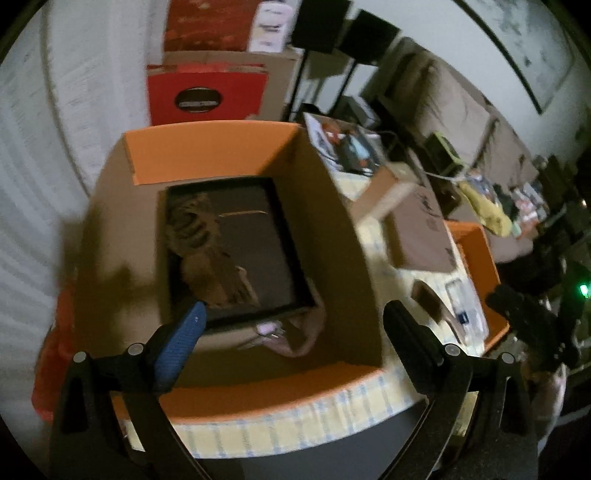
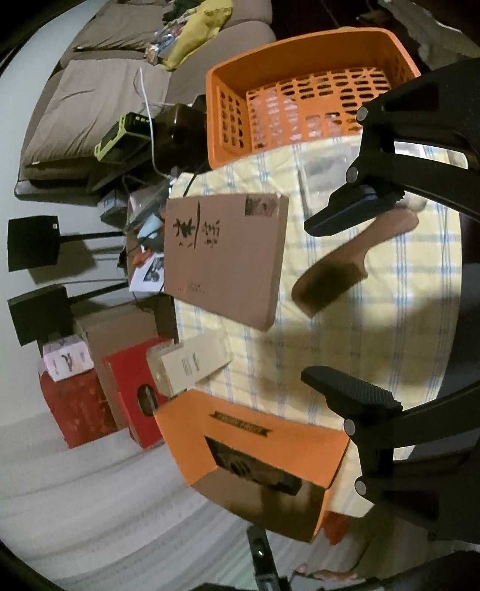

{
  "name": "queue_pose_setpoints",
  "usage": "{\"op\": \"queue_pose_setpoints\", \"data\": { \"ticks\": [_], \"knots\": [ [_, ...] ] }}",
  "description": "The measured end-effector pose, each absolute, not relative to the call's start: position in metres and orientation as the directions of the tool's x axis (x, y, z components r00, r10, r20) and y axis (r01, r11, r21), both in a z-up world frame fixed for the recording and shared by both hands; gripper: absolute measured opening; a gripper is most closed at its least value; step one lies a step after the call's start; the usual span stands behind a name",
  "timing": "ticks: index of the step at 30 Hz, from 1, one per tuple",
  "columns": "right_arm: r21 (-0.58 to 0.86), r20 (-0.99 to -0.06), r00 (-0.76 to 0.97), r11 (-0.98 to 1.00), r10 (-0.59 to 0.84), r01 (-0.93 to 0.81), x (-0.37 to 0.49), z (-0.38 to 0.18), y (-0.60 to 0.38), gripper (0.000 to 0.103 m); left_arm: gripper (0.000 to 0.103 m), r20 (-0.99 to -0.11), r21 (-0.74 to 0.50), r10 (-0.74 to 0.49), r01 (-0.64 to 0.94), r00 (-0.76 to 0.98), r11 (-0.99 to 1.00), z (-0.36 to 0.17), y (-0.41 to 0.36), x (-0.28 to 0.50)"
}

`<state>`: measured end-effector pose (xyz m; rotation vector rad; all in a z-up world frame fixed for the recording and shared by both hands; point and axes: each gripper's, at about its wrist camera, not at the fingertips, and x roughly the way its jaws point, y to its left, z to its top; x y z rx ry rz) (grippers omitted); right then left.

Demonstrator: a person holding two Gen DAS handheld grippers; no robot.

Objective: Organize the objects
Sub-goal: 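Reach the right gripper to the wooden comb and grasp its handle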

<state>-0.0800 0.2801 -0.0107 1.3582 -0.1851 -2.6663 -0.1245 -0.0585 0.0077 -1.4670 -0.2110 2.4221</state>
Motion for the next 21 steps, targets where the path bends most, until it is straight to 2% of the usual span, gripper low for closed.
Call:
{"op": "queue_pose_setpoints", "data": {
  "ticks": [9, 16, 21],
  "knots": [
    [0.102, -0.807, -0.580, -0.994, -0.111, 0.047, -0.073, -0.029, 0.301, 0.074, 0.098, -0.804, -0.315, 0.421, -0.300, -0.421, -0.900, 0.018, 0.005, -0.087],
    [0.045, -0.811, -0.580, -0.996, -0.080, 0.074, -0.064, -0.046, 0.305, 0.074, 0.098, -0.797, -0.356, 0.474, -0.343, -0.374, -0.869, 0.004, 0.049, -0.073],
    [0.014, -0.825, -0.557, -0.990, -0.092, 0.143, -0.063, -0.061, 0.294, 0.063, 0.098, -0.796, -0.368, 0.483, -0.344, -0.364, -0.864, -0.006, 0.072, -0.072]
  ]
}}
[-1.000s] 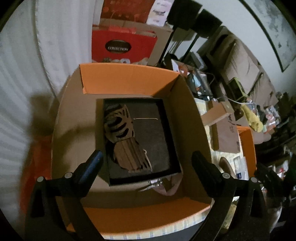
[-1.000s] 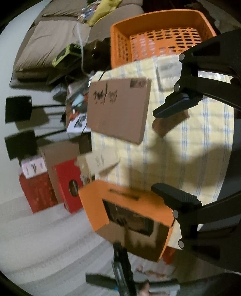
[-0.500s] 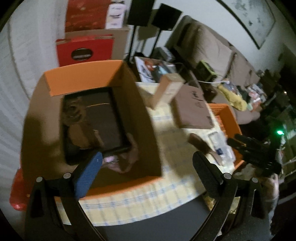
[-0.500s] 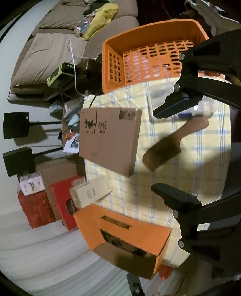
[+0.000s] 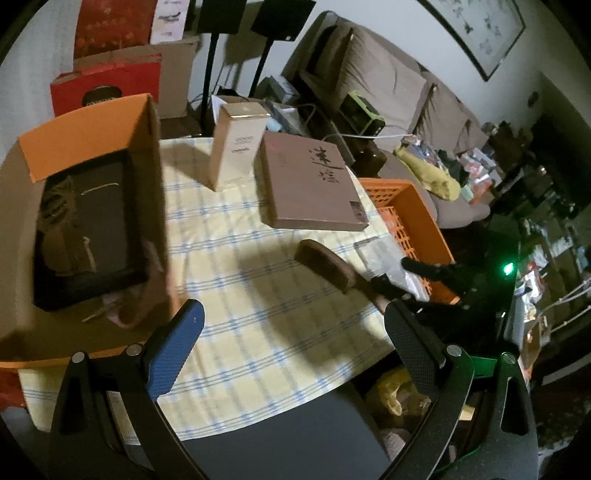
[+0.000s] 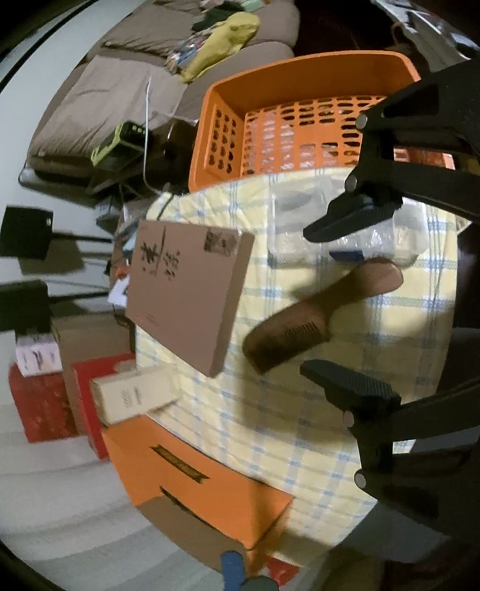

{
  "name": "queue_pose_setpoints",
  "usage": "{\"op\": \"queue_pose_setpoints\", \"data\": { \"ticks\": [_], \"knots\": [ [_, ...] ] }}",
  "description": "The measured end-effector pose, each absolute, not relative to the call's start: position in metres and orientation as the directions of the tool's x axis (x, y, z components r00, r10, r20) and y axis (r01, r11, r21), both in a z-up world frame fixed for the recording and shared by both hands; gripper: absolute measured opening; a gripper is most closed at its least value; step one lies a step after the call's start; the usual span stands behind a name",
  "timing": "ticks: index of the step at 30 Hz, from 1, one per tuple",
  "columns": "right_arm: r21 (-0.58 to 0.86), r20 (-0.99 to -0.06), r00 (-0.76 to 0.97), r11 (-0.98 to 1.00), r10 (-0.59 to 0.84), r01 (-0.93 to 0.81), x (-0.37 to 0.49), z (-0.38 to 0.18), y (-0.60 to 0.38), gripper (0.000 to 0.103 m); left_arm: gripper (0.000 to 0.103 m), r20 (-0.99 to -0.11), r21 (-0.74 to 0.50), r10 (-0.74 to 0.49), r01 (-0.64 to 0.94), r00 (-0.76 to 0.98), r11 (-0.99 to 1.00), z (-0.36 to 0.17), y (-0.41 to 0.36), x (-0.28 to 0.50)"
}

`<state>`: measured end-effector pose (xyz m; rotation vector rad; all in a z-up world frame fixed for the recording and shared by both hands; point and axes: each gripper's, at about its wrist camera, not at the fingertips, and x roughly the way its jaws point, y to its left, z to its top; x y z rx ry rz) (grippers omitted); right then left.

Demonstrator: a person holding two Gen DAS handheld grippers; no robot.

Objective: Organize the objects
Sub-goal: 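Reach the right gripper to the wooden comb and grasp its handle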

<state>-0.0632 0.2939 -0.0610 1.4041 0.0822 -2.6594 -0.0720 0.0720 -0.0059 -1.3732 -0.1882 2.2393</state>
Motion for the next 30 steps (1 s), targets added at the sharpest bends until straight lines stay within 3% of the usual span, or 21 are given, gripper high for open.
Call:
{"op": "queue_pose_setpoints", "data": {
  "ticks": [8, 24, 30],
  "knots": [
    [0.039, -0.846, -0.512, -0.975, -0.148, 0.219, -0.081, -0.087, 0.283, 0.052, 0.096, -0.794, -0.382, 0.495, -0.346, -0.353, -0.857, -0.015, 0.099, -0.077],
    [0.006, -0.861, -0.488, -0.963, -0.142, 0.270, -0.099, -0.115, 0.271, 0.052, 0.096, -0.801, -0.391, 0.489, -0.317, -0.345, -0.864, -0.023, 0.098, -0.083],
    [0.015, -0.851, -0.504, -0.966, -0.148, 0.259, -0.097, -0.114, 0.270, 0.039, 0.096, -0.791, -0.435, 0.524, -0.314, -0.316, -0.844, -0.029, 0.102, -0.081]
  ]
}}
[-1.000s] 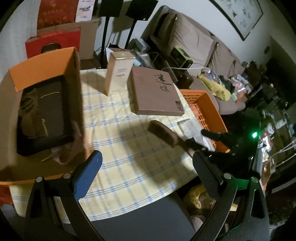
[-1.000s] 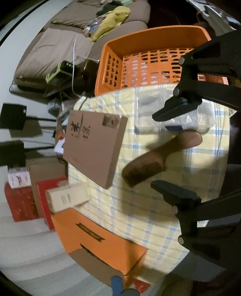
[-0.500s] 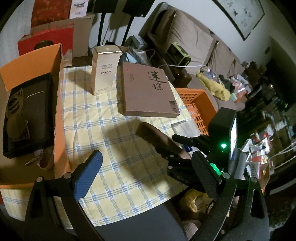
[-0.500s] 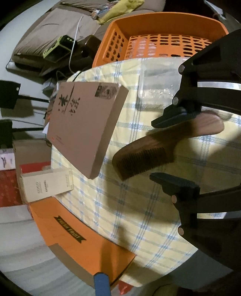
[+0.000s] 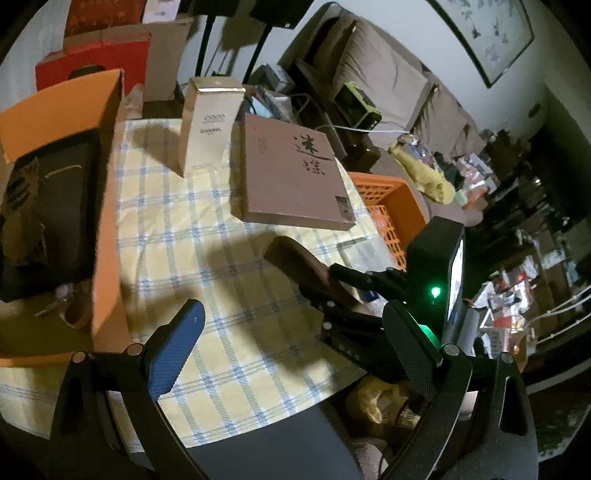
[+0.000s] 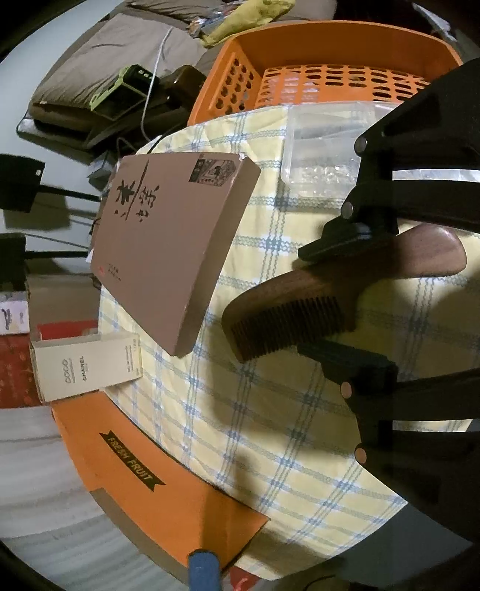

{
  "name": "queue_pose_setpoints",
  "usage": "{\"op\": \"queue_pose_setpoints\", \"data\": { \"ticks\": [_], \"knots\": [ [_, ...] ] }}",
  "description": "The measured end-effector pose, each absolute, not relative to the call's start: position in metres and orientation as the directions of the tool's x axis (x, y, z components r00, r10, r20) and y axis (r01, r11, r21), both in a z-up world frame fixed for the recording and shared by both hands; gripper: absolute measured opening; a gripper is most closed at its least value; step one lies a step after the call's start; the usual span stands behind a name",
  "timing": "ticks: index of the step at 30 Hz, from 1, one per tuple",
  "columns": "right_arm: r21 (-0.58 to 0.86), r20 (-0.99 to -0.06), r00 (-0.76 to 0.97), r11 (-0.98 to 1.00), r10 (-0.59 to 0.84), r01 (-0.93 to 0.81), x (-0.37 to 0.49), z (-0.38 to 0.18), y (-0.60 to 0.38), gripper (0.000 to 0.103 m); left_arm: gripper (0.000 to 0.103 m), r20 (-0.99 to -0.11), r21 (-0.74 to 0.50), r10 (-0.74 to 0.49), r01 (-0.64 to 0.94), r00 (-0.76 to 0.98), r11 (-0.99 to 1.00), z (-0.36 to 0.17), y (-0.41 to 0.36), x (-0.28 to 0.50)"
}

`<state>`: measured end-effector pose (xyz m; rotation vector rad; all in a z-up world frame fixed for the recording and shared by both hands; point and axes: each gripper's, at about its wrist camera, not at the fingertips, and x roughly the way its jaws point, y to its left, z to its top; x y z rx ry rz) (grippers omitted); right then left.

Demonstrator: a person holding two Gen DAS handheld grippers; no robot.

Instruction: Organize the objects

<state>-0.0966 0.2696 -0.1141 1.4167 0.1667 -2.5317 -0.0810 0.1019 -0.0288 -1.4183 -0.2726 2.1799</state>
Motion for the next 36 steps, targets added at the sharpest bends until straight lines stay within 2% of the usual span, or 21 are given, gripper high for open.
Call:
{"op": "queue_pose_setpoints", "data": {
  "ticks": [3, 5, 8, 10, 11, 12, 17, 19, 21, 24, 28, 33, 35, 36],
  "knots": [
    [0.111, -0.838, -0.505, -0.970, -0.208, 0.215, -0.097, -0.108, 0.281, 0.007, 0.096, -0.786, -0.453, 0.540, -0.314, -0.300, -0.834, -0.032, 0.106, -0.078],
    [0.192, -0.833, -0.489, -0.964, -0.260, 0.184, -0.099, -0.106, 0.291, 0.010, 0.096, -0.788, -0.455, 0.541, -0.314, -0.293, -0.833, -0.035, 0.109, -0.078],
    [0.202, -0.843, -0.477, -0.968, -0.250, 0.151, -0.097, -0.109, 0.297, 0.017, 0.096, -0.784, -0.476, 0.554, -0.302, -0.280, -0.826, -0.041, 0.110, -0.078],
    [0.201, -0.844, -0.478, -0.969, -0.245, 0.142, -0.090, -0.109, 0.298, 0.024, 0.096, -0.781, -0.488, 0.561, -0.292, -0.273, -0.822, -0.045, 0.111, -0.078],
    [0.189, -0.844, -0.482, -0.971, -0.236, 0.144, -0.085, -0.108, 0.298, 0.033, 0.096, -0.782, -0.492, 0.563, -0.290, -0.268, -0.821, -0.047, 0.112, -0.078],
    [0.177, -0.844, -0.486, -0.973, -0.228, 0.150, -0.082, -0.108, 0.296, 0.037, 0.096, -0.782, -0.496, 0.565, -0.288, -0.261, -0.819, -0.049, 0.114, -0.078],
    [0.056, -0.849, -0.507, -0.979, -0.150, 0.197, -0.068, -0.111, 0.281, 0.037, 0.096, -0.783, -0.509, 0.573, -0.281, -0.240, -0.814, -0.059, 0.123, -0.079],
    [0.018, -0.845, -0.520, -0.979, -0.123, 0.203, -0.065, -0.113, 0.277, 0.032, 0.096, -0.781, -0.523, 0.581, -0.267, -0.230, -0.809, -0.064, 0.125, -0.081],
    [0.023, -0.833, -0.537, -0.978, -0.133, 0.207, -0.062, -0.114, 0.276, 0.020, 0.096, -0.781, -0.530, 0.582, -0.251, -0.227, -0.810, -0.069, 0.126, -0.081],
    [0.043, -0.818, -0.556, -0.980, -0.146, 0.194, -0.058, -0.115, 0.278, 0.018, 0.096, -0.784, -0.540, 0.583, -0.229, -0.213, -0.810, -0.080, 0.128, -0.083],
    [0.136, -0.812, -0.545, -0.975, -0.211, 0.174, -0.057, -0.114, 0.285, 0.016, 0.096, -0.772, -0.586, 0.613, -0.185, -0.166, -0.788, -0.098, 0.132, -0.088],
    [0.352, -0.783, -0.503, -0.927, -0.366, 0.128, -0.057, -0.116, 0.301, 0.010, 0.095, -0.749, -0.627, 0.643, -0.145, -0.159, -0.765, -0.116, 0.136, -0.094],
    [0.391, -0.773, -0.496, -0.912, -0.396, 0.120, -0.054, -0.118, 0.304, 0.010, 0.085, -0.749, -0.624, 0.642, -0.152, -0.164, -0.766, -0.116, 0.137, -0.094],
    [0.393, -0.772, -0.496, -0.912, -0.398, 0.120, -0.053, -0.118, 0.304, 0.010, 0.084, -0.749, -0.621, 0.641, -0.158, -0.167, -0.768, -0.116, 0.138, -0.094]
  ]
}}
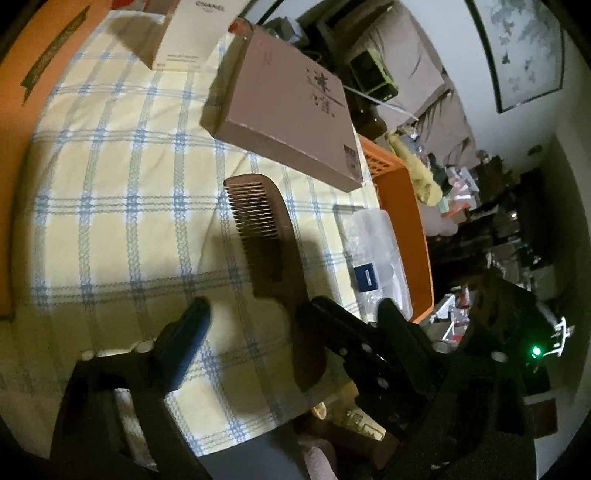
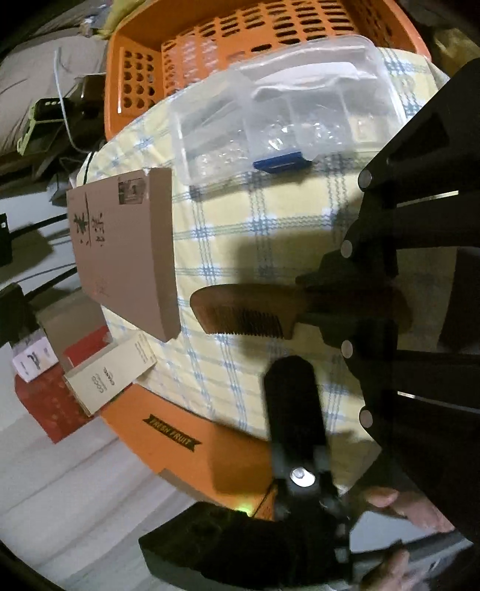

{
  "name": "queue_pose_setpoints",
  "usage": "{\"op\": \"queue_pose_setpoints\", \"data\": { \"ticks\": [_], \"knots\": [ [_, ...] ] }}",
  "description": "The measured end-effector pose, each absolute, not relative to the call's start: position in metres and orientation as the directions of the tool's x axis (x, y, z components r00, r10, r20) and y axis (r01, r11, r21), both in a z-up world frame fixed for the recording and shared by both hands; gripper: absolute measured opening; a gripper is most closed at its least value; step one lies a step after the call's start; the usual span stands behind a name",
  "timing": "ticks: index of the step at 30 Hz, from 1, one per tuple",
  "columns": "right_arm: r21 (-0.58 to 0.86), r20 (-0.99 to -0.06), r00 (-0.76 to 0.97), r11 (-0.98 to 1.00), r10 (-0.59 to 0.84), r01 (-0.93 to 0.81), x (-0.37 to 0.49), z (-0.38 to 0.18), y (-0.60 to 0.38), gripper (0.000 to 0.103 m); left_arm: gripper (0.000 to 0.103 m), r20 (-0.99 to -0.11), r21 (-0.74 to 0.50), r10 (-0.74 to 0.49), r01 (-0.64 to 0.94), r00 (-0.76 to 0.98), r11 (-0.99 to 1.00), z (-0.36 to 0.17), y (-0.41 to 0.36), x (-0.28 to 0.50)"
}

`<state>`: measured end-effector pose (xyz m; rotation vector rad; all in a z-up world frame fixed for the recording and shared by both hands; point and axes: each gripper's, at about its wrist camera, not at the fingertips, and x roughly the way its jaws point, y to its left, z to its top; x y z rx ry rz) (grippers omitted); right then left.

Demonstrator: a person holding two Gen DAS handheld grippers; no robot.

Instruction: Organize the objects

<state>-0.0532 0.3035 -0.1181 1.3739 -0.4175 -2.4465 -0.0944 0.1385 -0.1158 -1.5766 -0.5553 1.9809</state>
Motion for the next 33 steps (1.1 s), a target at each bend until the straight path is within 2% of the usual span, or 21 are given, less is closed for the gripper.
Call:
{"op": "queue_pose_setpoints", "data": {
  "ticks": [4, 5, 6, 8, 20, 24, 25, 26, 30, 33],
  "knots": [
    [0.339, -0.787, -0.506, -0.933, -0.352, 0.123, -0.046, -0.114, 0.296, 0.013, 0.083, -0.748, -0.625, 0.641, -0.144, -0.172, -0.767, -0.116, 0.139, -0.096],
    [0.289, -0.797, -0.522, -0.951, -0.304, 0.112, -0.043, -0.111, 0.292, 0.019, 0.083, -0.749, -0.623, 0.640, -0.144, -0.172, -0.769, -0.117, 0.140, -0.096],
    [0.253, -0.802, -0.533, -0.962, -0.270, 0.107, -0.041, -0.109, 0.289, 0.029, 0.083, -0.751, -0.620, 0.637, -0.147, -0.172, -0.771, -0.117, 0.141, -0.096],
    [0.204, -0.805, -0.545, -0.972, -0.234, 0.115, -0.036, -0.108, 0.282, 0.034, 0.083, -0.754, -0.616, 0.634, -0.148, -0.173, -0.773, -0.117, 0.141, -0.096],
    [0.033, -0.831, -0.549, -0.993, -0.092, 0.117, -0.021, -0.115, 0.258, 0.035, 0.084, -0.795, -0.547, 0.571, -0.167, -0.205, -0.820, -0.111, 0.135, -0.093],
    [-0.042, -0.820, -0.571, -0.991, -0.039, 0.127, -0.014, -0.117, 0.247, 0.033, 0.084, -0.787, -0.567, 0.588, -0.158, -0.187, -0.809, -0.114, 0.133, -0.092],
    [-0.041, -0.818, -0.573, -0.991, -0.041, 0.129, -0.014, -0.117, 0.247, 0.027, 0.084, -0.785, -0.573, 0.593, -0.154, -0.179, -0.805, -0.115, 0.133, -0.092],
    [-0.025, -0.819, -0.570, -0.990, -0.059, 0.138, -0.014, -0.117, 0.247, 0.025, 0.084, -0.784, -0.579, 0.598, -0.152, -0.169, -0.801, -0.117, 0.133, -0.092],
    [0.001, -0.831, -0.550, -0.990, -0.080, 0.142, -0.015, -0.115, 0.251, 0.025, 0.085, -0.780, -0.583, 0.604, -0.161, -0.162, -0.796, -0.117, 0.135, -0.088],
    [0.099, -0.840, -0.517, -0.984, -0.163, 0.149, -0.015, -0.113, 0.257, 0.025, 0.085, -0.765, -0.609, 0.629, -0.164, -0.139, -0.776, -0.118, 0.138, -0.084]
  ]
}}
